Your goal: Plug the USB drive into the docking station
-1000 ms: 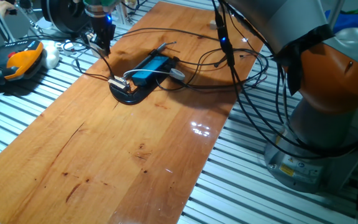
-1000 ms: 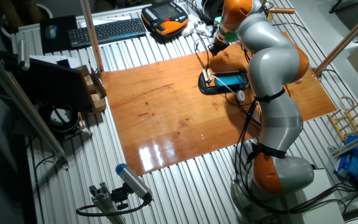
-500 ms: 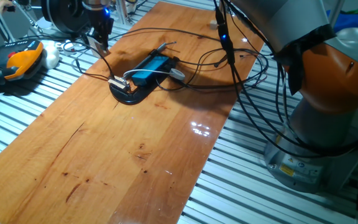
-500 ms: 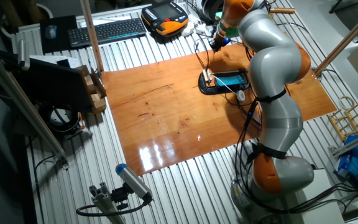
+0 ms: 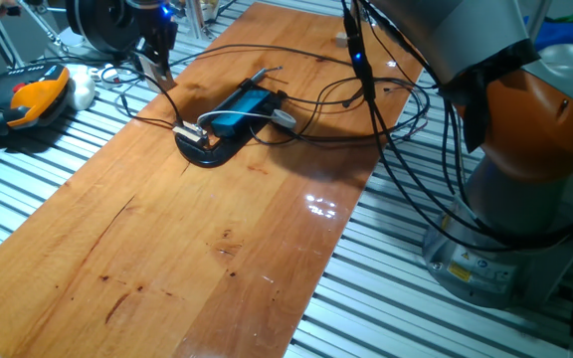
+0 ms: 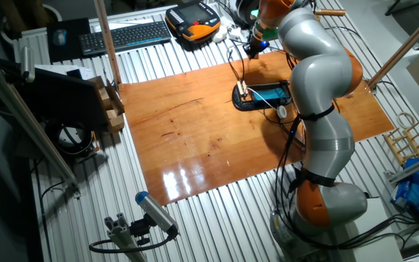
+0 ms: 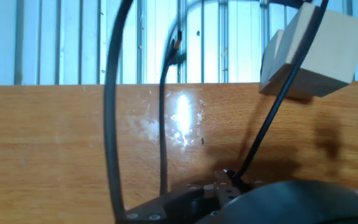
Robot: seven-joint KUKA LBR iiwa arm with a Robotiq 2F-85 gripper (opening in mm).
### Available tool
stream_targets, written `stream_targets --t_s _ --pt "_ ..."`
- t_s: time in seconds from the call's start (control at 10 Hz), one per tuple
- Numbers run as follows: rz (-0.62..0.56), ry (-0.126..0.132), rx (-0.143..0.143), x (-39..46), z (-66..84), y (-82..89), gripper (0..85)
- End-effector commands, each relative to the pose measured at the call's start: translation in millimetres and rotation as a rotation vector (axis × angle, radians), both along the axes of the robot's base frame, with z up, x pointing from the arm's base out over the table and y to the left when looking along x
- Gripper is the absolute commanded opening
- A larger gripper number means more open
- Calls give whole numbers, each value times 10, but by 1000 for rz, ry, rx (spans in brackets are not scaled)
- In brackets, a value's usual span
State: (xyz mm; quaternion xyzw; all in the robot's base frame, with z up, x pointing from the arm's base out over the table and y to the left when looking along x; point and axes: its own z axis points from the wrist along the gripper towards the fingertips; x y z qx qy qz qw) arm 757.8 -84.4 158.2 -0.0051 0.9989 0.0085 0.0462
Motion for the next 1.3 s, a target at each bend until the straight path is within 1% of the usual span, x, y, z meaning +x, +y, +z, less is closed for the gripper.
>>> stream_targets --t_s 0.0,0.3,0.6,0.9,1.1,1.2 --pt "-3 2 -2 -8 34 24 0" --pt "-6 3 2 -15 78 76 0" --pt "-6 2 2 -24 82 95 0" --pt "-13 6 1 -35 152 145 0" --pt "-27 7 14 -32 206 197 0" --pt "-27 7 13 -27 241 216 0"
